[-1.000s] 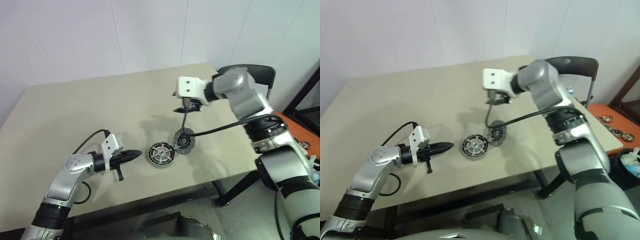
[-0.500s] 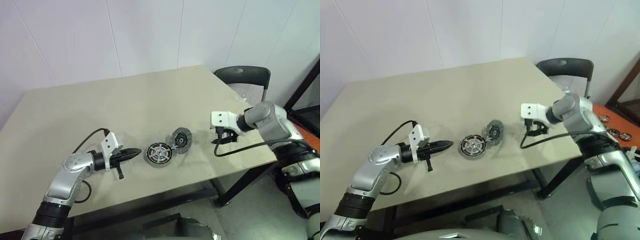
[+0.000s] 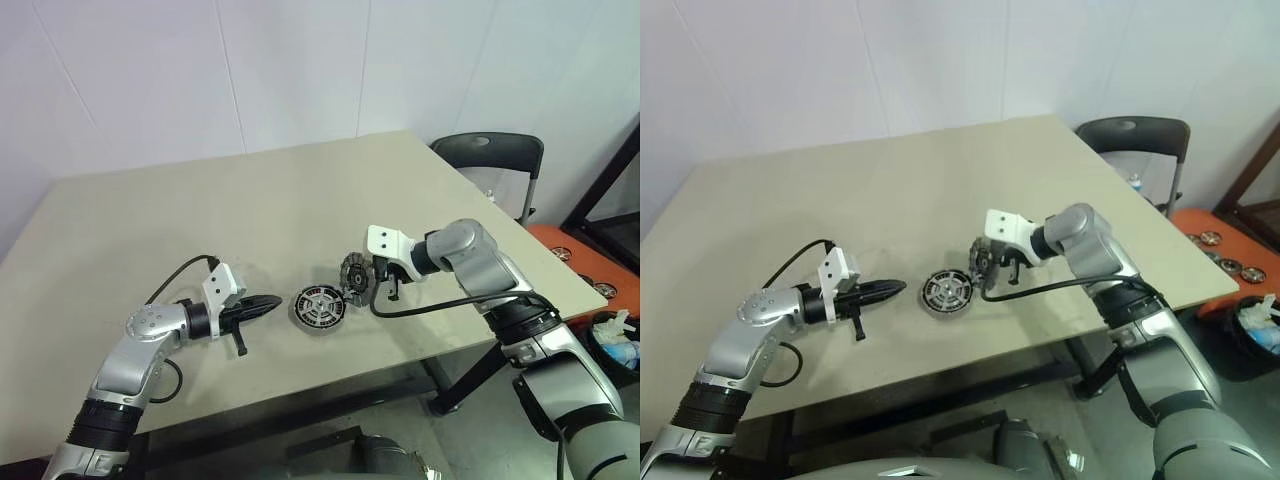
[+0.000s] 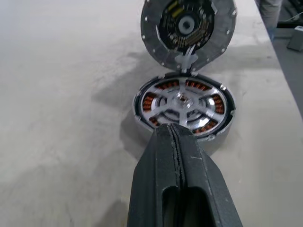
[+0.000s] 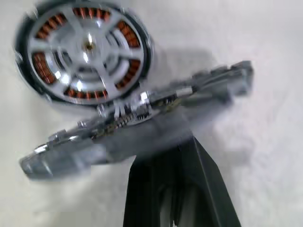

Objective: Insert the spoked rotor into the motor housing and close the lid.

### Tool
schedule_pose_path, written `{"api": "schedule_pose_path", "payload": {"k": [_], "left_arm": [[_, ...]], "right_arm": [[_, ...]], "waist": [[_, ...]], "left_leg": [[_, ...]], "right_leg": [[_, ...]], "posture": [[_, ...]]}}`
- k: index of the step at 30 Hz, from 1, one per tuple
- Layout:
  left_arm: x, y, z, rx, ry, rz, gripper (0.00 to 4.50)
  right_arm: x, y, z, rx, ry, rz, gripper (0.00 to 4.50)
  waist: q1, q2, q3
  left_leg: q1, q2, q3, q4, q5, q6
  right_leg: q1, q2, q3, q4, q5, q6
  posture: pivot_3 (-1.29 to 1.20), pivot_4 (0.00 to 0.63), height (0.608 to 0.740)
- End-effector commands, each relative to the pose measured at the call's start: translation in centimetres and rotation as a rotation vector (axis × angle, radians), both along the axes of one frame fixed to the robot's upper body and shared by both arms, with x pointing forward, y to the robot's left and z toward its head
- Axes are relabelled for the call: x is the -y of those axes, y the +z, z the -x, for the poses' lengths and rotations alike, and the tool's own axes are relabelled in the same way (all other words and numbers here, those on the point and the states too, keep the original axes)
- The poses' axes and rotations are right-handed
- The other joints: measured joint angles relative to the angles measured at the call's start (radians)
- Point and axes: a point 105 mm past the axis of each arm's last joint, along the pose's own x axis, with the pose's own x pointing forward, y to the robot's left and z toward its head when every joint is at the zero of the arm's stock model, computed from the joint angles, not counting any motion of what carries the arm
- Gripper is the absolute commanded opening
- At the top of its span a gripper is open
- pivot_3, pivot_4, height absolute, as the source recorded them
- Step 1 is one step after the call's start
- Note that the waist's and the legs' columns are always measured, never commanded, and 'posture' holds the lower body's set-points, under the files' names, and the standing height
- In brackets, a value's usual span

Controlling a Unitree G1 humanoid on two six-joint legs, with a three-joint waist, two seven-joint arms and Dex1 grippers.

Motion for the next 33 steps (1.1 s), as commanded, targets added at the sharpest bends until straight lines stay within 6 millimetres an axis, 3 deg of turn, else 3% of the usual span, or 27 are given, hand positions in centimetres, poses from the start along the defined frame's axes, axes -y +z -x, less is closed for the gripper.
{"api": "schedule_pose_path", "payload": {"k": [1,6,9,13,23,26,30,33], "left_arm": [[0.3,0.0,0.0,0.018,-0.009,0.009,0.00],[0.3,-0.4,0.1,0.010,-0.007,0.003,0.00],[0.3,-0.3,0.1,0.012,0.002,0.005,0.00],[0.2,-0.4,0.2,0.011,0.004,0.002,0.00],[0.4,-0.6,0.0,0.011,0.004,-0.005,0.00],[0.4,-0.8,0.1,0.008,0.006,-0.007,0.00],[0.4,-0.9,0.1,0.005,0.008,-0.011,0.00],[0.3,-0.9,0.1,0.005,0.011,-0.015,0.00]], "right_arm": [[-3.6,1.2,1.0,-0.039,0.106,-0.089,0.02],[-5.5,0.9,1.9,-0.096,0.165,-0.130,0.02],[-6.2,1.8,0.5,-0.037,0.104,-0.197,0.02],[-4.7,1.3,-0.8,0.018,0.055,-0.134,0.02],[-2.6,2.7,2.0,-0.237,0.113,-0.293,0.02],[-3.4,3.1,1.3,-0.223,0.058,-0.380,0.58],[-4.3,1.8,0.7,-0.213,-0.006,-0.391,1.89],[-4.7,0.3,1.9,-0.272,0.008,-0.375,2.94]], "waist": [[-0.004,0.000,0.000],[-0.004,0.000,0.000],[-0.003,0.000,0.000],[-0.001,0.000,0.000],[-0.004,0.000,0.000],[-0.004,0.000,0.000],[-0.003,0.000,0.000],[0.000,0.000,0.000]], "left_leg": [[0.000,0.000,0.000,-0.001,0.000,0.000],[0.000,0.000,-0.001,-0.001,0.000,0.000],[0.000,0.000,-0.001,-0.001,0.000,0.000],[0.000,0.000,-0.002,-0.001,0.000,0.000],[0.000,0.000,-0.002,-0.001,0.000,0.000],[0.000,0.000,-0.002,-0.001,0.000,0.000],[0.001,0.000,-0.002,-0.001,0.001,-0.001],[0.000,0.000,-0.002,-0.001,0.001,-0.001]], "right_leg": [[0.000,0.000,0.000,0.000,0.000,0.000],[-0.001,0.000,0.000,0.000,0.000,0.000],[-0.001,0.000,0.000,0.000,0.000,0.000],[-0.001,0.000,0.000,0.001,0.000,0.000],[-0.002,0.000,0.000,0.000,0.000,0.000],[-0.001,0.000,0.000,0.000,0.000,0.000],[-0.001,0.000,0.000,0.001,0.000,0.000],[-0.001,0.000,0.000,0.001,0.000,0.000]], "posture": [[0.00,0.000,0.740],[0.00,0.000,0.740],[0.00,0.000,0.740],[0.00,0.000,0.740],[0.00,0.000,0.740],[0.00,0.000,0.740],[0.00,0.000,0.740],[0.00,0.000,0.740]]}}
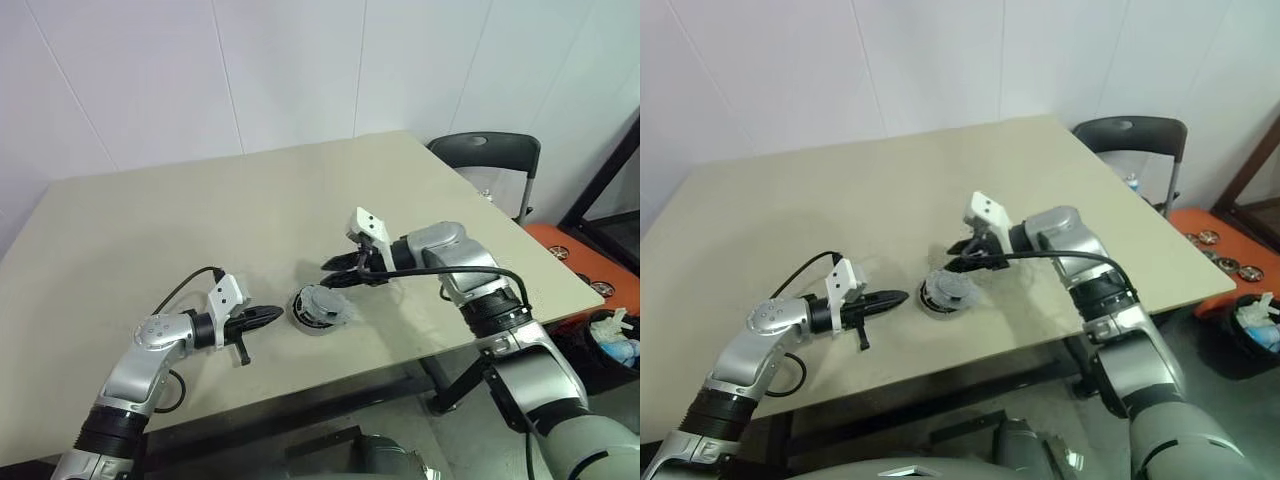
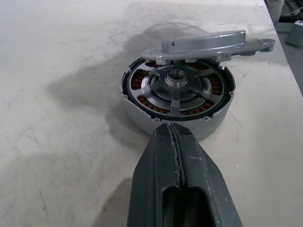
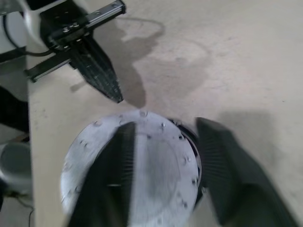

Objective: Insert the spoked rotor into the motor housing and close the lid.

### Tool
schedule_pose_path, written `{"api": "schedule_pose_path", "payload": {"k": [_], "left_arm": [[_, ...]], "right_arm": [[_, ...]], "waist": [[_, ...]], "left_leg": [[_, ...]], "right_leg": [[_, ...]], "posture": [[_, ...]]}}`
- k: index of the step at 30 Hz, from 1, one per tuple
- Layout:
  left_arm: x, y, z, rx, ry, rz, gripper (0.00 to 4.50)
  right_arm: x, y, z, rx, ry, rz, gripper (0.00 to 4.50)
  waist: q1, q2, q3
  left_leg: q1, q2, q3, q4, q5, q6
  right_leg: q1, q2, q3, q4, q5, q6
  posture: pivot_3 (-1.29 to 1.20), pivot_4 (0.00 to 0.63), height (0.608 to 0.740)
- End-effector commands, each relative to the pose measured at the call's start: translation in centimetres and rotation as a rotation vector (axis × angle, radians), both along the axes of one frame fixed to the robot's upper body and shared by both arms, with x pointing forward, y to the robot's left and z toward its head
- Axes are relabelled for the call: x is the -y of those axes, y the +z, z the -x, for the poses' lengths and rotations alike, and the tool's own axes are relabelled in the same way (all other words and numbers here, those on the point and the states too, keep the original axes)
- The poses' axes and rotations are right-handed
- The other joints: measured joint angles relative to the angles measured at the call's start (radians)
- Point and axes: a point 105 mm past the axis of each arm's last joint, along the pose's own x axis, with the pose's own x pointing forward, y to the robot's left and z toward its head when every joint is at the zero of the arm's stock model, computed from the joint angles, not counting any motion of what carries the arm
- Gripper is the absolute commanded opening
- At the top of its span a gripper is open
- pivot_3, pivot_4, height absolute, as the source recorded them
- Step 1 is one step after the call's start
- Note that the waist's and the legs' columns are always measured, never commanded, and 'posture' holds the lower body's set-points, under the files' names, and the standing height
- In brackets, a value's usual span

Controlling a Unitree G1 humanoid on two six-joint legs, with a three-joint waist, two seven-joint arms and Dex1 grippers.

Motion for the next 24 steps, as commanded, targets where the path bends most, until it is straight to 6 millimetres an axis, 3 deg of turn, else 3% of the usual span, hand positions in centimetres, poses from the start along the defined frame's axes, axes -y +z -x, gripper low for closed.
{"api": "schedule_pose_path", "payload": {"k": [1,4,5,13,18,24], "left_arm": [[-0.1,0.9,-0.4,0.045,0.005,-0.002,0.00],[-0.3,0.8,-0.5,0.046,0.011,-0.011,0.00],[-0.4,0.8,-0.5,0.046,0.012,-0.013,0.00],[-0.3,0.7,-0.6,0.053,0.013,-0.021,0.00],[-0.3,0.6,-0.6,0.058,0.013,-0.025,0.00],[-0.4,0.6,-0.7,0.065,0.018,-0.035,0.00]], "right_arm": [[-0.4,-1.2,1.2,-0.038,0.032,0.018,3.28],[-0.2,-2.9,2.7,-0.096,0.078,0.067,4.34],[-0.2,-3.3,2.8,-0.101,0.068,0.074,4.44],[-0.4,-3.9,2.2,-0.059,0.025,0.088,4.44],[-0.6,-3.9,2.0,-0.045,0.017,0.080,3.28],[-1.2,-3.2,2.0,-0.086,0.019,0.004,3.29]], "waist": [[0.002,0.000,0.000],[-0.001,0.000,0.000],[-0.001,0.000,0.000],[-0.001,-0.001,-0.001],[-0.002,-0.001,-0.001],[-0.003,-0.001,-0.001]], "left_leg": [[0.000,0.000,0.000,0.000,0.000,0.000],[-0.001,0.000,0.000,0.000,-0.001,0.001],[-0.001,0.000,0.000,0.000,-0.001,0.002],[0.001,0.000,0.001,0.000,0.000,0.001],[0.001,0.000,0.001,0.000,0.000,0.001],[0.002,0.000,0.001,0.000,0.000,0.000]], "right_leg": [[0.000,0.000,-0.001,0.000,0.000,0.000],[-0.001,0.000,-0.001,0.000,0.000,0.000],[-0.001,0.000,-0.001,0.000,0.000,0.000],[0.001,0.000,-0.001,0.000,0.000,0.000],[0.001,0.000,-0.001,0.000,0.000,0.000],[0.001,0.000,0.000,0.000,0.000,0.000]], "posture": [[0.00,0.000,0.740],[0.00,0.000,0.740],[0.00,0.000,0.740],[0.00,0.000,0.740],[0.00,0.000,0.740],[0.00,0.000,0.740]]}}
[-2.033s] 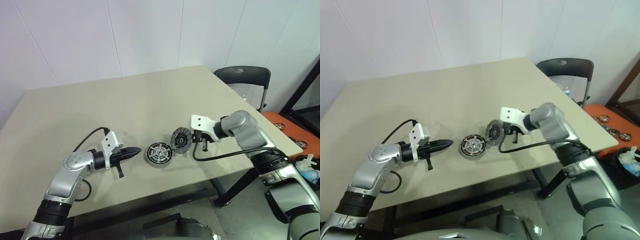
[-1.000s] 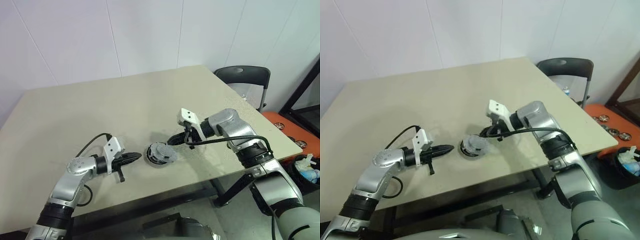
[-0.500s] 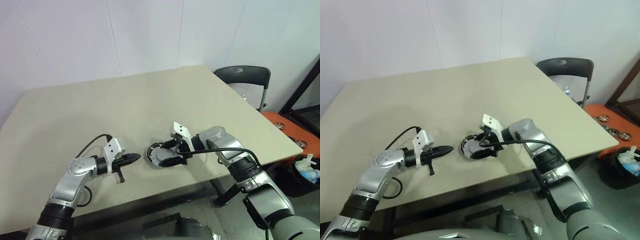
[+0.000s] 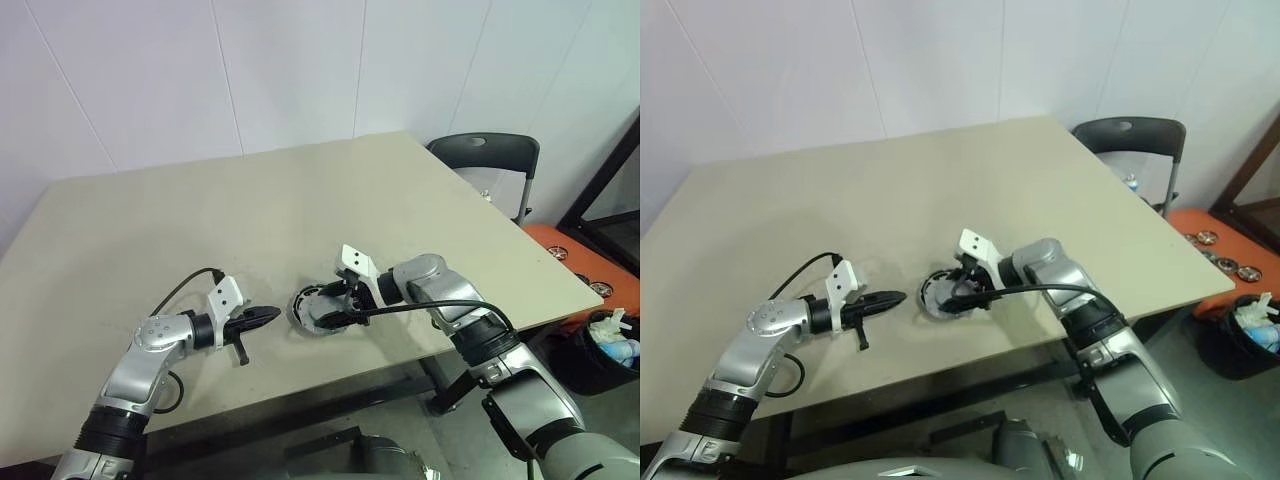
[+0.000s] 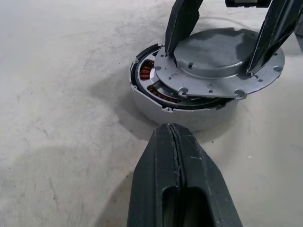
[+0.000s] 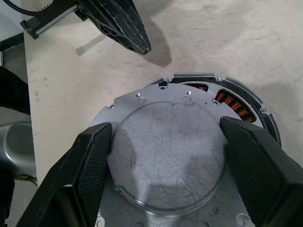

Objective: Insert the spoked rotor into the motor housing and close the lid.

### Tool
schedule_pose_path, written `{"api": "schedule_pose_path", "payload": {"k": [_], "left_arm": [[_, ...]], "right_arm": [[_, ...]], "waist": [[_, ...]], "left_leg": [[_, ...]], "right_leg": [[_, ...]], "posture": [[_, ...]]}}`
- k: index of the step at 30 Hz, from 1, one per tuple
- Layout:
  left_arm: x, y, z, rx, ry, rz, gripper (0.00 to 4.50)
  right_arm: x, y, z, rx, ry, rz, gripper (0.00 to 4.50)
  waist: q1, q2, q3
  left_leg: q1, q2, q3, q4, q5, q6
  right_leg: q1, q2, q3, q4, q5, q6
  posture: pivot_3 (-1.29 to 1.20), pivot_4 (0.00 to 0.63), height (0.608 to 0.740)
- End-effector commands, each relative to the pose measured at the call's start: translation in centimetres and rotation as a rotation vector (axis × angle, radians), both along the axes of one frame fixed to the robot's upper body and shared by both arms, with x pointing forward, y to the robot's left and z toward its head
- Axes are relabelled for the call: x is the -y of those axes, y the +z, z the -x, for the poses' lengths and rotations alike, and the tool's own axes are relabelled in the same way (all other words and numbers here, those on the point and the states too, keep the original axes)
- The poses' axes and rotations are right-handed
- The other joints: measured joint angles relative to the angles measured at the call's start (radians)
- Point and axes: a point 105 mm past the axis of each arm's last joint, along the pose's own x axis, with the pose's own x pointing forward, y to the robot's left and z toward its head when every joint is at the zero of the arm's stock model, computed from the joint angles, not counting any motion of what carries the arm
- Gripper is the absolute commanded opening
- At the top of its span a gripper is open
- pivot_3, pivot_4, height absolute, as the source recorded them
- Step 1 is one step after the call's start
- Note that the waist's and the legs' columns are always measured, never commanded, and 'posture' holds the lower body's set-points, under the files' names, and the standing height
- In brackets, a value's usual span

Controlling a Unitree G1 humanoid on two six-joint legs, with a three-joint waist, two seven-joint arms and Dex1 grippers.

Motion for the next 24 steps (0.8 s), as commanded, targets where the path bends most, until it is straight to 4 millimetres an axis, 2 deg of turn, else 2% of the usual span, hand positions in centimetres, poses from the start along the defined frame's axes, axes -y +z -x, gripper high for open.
{"api": "schedule_pose_path", "payload": {"k": [1,3,7,14,18,24], "left_arm": [[0.0,1.0,-0.5,0.052,-0.004,-0.003,0.00],[0.0,1.0,-0.5,0.051,-0.003,-0.006,0.00],[0.0,0.9,-0.5,0.049,-0.004,-0.006,0.00],[-0.1,0.8,-0.5,0.052,0.000,-0.007,0.00],[-0.1,0.8,-0.4,0.052,-0.001,-0.007,0.00],[-0.1,1.0,-0.4,0.053,-0.003,-0.006,0.00]], "right_arm": [[-1.1,2.0,-0.1,-0.056,-0.010,-0.151,3.29],[-1.6,3.5,-0.4,-0.099,-0.028,-0.252,3.29],[-1.9,4.9,-1.1,-0.122,-0.059,-0.338,3.29],[-1.7,3.0,-0.8,-0.103,-0.057,-0.242,3.29],[-1.5,1.1,-1.0,-0.034,-0.088,-0.143,3.29],[-1.4,0.6,-2.0,0.011,-0.171,-0.145,3.29]], "waist": [[-0.001,0.000,0.000],[-0.003,0.000,0.000],[-0.004,0.000,0.000],[-0.001,0.000,0.000],[-0.004,0.000,0.000],[-0.004,0.000,0.000]], "left_leg": [[0.000,0.000,0.000,0.000,0.000,0.000],[0.000,0.000,0.000,0.000,0.000,0.000],[-0.001,0.000,0.000,0.000,0.000,0.000],[-0.002,0.000,0.000,0.000,0.000,0.000],[-0.002,0.000,0.000,-0.001,0.000,0.000],[-0.001,0.000,0.000,0.000,0.000,0.000]], "right_leg": [[0.000,0.000,0.000,0.000,0.000,0.000],[0.000,0.000,0.000,0.000,0.000,0.000],[-0.001,0.001,0.000,0.000,0.000,-0.001],[-0.001,0.000,0.000,0.000,0.001,-0.001],[-0.001,0.000,0.000,0.000,0.001,-0.001],[-0.001,0.000,0.000,0.000,0.001,-0.001]], "posture": [[0.00,0.000,0.740],[0.00,0.000,0.740],[0.00,0.000,0.740],[0.00,0.000,0.740],[0.00,0.000,0.740],[0.00,0.000,0.740]]}}
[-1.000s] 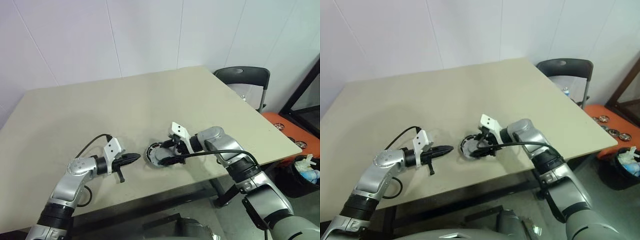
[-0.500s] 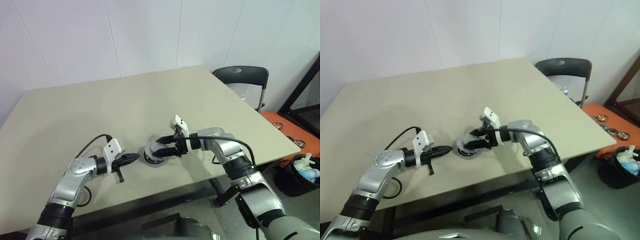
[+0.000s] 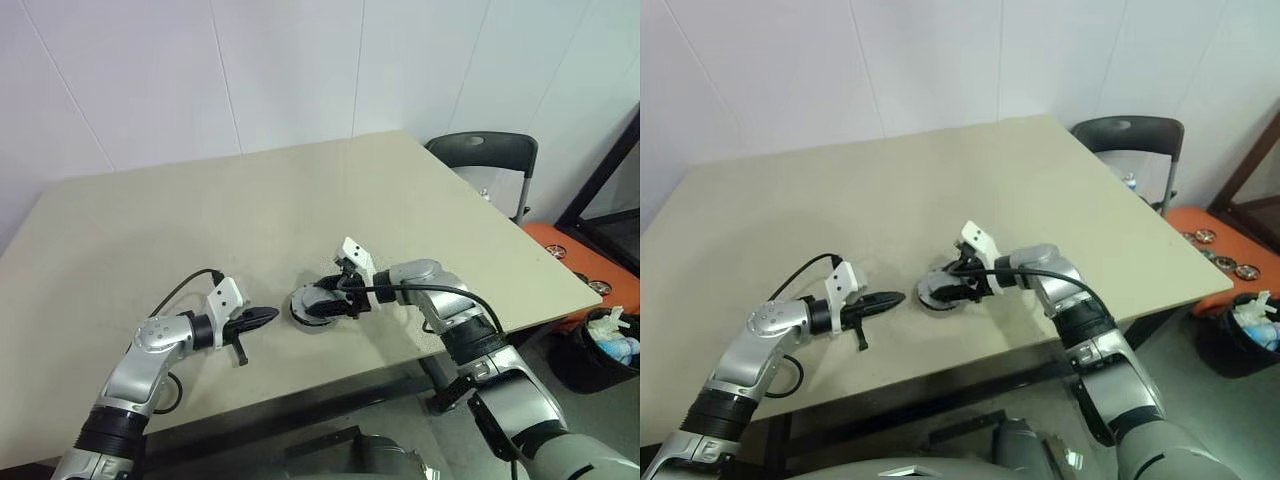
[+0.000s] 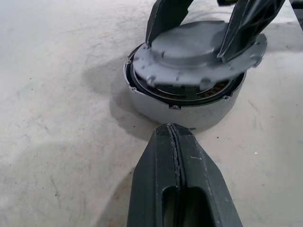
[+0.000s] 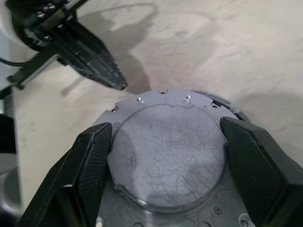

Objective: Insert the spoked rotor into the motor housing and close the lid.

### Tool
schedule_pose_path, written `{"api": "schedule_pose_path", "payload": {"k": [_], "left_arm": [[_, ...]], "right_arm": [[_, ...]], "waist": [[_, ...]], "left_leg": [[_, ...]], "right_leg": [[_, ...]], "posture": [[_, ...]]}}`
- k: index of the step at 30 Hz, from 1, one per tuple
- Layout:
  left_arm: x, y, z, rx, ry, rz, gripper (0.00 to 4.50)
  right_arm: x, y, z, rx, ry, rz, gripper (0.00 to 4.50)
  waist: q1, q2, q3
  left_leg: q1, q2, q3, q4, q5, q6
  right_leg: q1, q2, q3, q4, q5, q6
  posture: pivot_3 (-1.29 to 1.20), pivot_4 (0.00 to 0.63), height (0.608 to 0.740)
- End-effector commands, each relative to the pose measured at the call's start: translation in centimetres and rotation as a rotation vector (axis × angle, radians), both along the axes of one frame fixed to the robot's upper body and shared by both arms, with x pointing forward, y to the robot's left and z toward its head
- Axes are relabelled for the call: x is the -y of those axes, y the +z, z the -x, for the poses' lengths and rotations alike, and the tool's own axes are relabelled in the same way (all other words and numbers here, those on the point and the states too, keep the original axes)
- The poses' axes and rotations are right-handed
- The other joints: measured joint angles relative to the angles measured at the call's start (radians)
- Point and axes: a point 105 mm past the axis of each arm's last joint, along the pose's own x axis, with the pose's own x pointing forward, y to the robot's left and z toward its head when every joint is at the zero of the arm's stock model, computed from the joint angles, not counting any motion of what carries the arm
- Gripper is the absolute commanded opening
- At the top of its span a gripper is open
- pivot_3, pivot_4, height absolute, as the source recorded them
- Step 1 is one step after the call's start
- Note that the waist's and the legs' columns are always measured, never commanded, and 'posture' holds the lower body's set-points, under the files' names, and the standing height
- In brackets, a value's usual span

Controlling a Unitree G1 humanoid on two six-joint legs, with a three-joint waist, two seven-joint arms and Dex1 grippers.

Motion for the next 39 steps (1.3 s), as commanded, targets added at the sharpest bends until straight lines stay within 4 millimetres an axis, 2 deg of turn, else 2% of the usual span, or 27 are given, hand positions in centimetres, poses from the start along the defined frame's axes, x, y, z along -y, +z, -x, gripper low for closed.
{"api": "schedule_pose_path", "payload": {"k": [1,12,16,22,26,30,33,39], "left_arm": [[0.1,1.2,-0.3,0.049,-0.007,0.006,0.00],[0.0,1.3,-0.4,0.049,-0.003,0.005,0.00],[0.0,1.3,-0.4,0.051,-0.002,0.005,0.00],[0.0,1.4,-0.5,0.055,-0.002,0.006,0.00],[0.6,2.0,-1.0,0.071,-0.017,0.023,0.00],[1.3,2.5,-1.7,0.088,-0.035,0.033,0.00],[2.1,2.6,-2.1,0.097,-0.059,0.031,0.00],[3.4,3.1,-2.9,0.117,-0.088,0.045,0.00]], "right_arm": [[-0.2,0.4,-0.5,0.048,-0.023,-0.009,3.29],[1.5,-1.7,-1.0,0.105,-0.038,0.135,3.29],[1.2,-1.0,-1.8,0.148,-0.083,0.107,3.29],[1.7,-2.1,-1.1,0.121,-0.056,0.157,3.29],[3.0,-4.1,0.2,0.072,0.012,0.264,3.29],[3.3,-4.3,0.7,0.039,0.027,0.269,3.29],[3.9,-4.9,1.6,0.008,0.064,0.300,3.29],[4.1,-5.0,0.8,0.033,0.003,0.300,3.29]], "waist": [[0.002,0.000,0.000],[0.004,0.000,-0.001],[0.003,-0.001,-0.002],[0.006,-0.002,-0.002],[0.013,0.000,-0.004],[0.025,0.001,-0.005],[0.033,0.002,-0.006],[0.031,0.001,-0.009]], "left_leg": [[0.000,0.000,0.000,0.000,0.000,0.000],[0.001,0.000,0.000,0.000,0.000,0.000],[0.002,0.000,0.000,0.001,0.000,-0.001],[0.003,0.000,0.000,0.001,0.001,-0.001],[0.006,0.000,0.000,0.002,0.001,-0.001],[0.015,0.000,-0.003,0.000,0.000,0.000],[0.017,-0.001,-0.003,0.000,-0.002,0.004],[0.016,-0.002,-0.003,-0.002,-0.004,0.006]], "right_leg": [[0.000,0.000,0.000,0.000,0.000,0.000],[0.001,0.000,0.000,0.000,0.000,0.000],[0.003,0.000,0.000,0.000,0.000,0.000],[0.004,0.000,0.000,0.000,0.002,-0.002],[0.007,0.000,-0.001,0.001,0.002,-0.002],[0.019,0.000,-0.002,-0.001,0.000,-0.001],[0.021,-0.001,-0.002,-0.001,-0.003,0.003],[0.019,-0.002,-0.002,-0.003,-0.004,0.004]], "posture": [[0.00,0.000,0.740],[0.00,0.000,0.740],[0.00,0.000,0.740],[0.00,0.000,0.740],[0.00,0.000,0.740],[0.00,0.000,0.740],[0.00,0.000,0.740],[0.00,0.000,0.740]]}}
